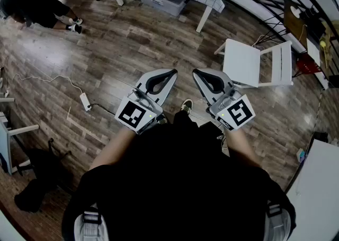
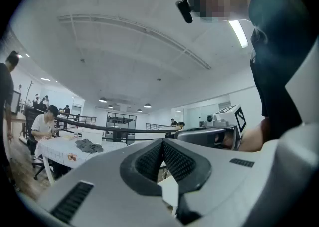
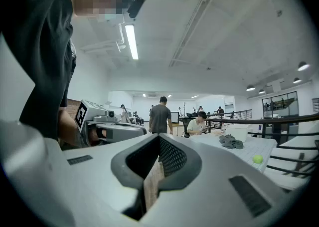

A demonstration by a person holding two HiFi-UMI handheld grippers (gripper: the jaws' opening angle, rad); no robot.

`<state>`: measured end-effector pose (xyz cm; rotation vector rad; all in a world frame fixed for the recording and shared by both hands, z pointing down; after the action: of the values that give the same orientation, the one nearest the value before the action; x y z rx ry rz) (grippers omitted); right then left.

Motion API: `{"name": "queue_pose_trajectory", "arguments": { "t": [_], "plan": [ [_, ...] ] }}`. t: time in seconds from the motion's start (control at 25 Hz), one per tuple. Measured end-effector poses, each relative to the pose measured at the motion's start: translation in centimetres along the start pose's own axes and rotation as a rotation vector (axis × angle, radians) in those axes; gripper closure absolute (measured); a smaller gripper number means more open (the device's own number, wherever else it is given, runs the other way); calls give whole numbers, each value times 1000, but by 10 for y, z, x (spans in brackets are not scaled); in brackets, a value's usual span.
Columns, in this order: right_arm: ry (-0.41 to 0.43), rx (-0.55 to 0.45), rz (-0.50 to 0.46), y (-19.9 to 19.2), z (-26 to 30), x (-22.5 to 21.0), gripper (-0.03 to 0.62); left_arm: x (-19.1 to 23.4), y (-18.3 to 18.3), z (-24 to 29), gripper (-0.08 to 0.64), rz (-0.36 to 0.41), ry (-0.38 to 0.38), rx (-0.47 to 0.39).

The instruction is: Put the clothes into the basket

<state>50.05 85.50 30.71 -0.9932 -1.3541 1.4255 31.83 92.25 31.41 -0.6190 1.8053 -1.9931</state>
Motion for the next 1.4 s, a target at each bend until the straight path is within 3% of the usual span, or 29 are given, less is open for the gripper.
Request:
{"name": "queue_pose_trajectory", "arguments": {
  "t": [0.44,1.0,1.4],
  "plan": [
    [19,0,38,-19,-4,-36,575,11,-6,32,557,-24,26,7],
    [72,-27,29,-20,1,-129,575,34,8,100,557,-13,131,9],
    [111,-4,23,-24,66,-167,575,105,9,114,557,-14,169,-7]
  ]
}}
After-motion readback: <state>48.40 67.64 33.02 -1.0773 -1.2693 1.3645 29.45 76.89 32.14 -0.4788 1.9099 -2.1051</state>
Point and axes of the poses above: the fingertips, and each gripper's own axes: z forward along the fingers, x to its left, y out of its top, the point moved 9 cm from there along -z, backward along the fingers, and after that the axes turned 3 degrees about x, right-handed, at the moved point
